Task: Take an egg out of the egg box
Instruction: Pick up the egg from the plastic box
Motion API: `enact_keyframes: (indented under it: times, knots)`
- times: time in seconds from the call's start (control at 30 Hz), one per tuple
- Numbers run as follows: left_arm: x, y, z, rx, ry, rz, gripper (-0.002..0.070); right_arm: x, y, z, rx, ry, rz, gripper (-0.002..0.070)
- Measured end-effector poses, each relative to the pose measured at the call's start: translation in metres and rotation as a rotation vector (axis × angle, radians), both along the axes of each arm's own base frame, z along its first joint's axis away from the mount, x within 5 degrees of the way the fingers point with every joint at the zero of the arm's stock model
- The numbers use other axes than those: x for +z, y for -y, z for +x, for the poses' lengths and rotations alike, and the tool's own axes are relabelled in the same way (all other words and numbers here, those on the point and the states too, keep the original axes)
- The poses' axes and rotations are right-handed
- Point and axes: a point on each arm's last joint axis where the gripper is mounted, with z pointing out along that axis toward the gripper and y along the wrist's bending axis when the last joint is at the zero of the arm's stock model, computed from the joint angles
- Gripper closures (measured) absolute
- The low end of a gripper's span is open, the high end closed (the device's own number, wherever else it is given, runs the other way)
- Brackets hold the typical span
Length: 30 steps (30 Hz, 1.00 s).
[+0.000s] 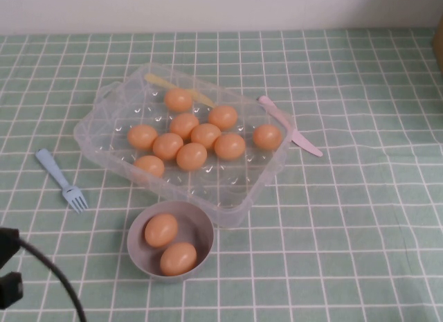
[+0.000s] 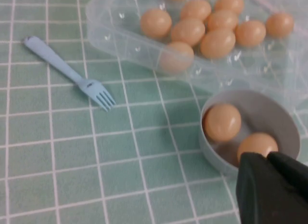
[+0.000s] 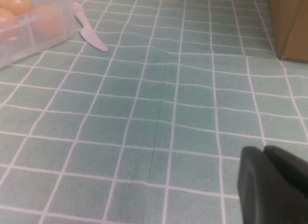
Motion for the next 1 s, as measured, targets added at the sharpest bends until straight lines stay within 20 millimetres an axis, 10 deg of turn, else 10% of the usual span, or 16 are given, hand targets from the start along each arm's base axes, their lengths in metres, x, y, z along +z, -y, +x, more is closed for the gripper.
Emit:
enact_keyframes:
  times: [0.27, 0.67, 1.0]
  knots:
    - [0.027, 0.013, 0.065, -0.212, -0.223, 0.236, 0.0679, 0.0, 0.0, 0.0, 0.0, 0.0, 0.0, 0.0694]
    - [-0.004, 0.077, 0.168, -0.507, -0.459, 0.448, 0.0679, 0.0, 0.0, 0.0, 0.0, 0.0, 0.0, 0.0694]
    - [0.016, 0.114, 0.234, -0.556, -0.45, 0.539, 0.0679, 0.0, 0.0, 0.0, 0.0, 0.0, 0.0, 0.0694]
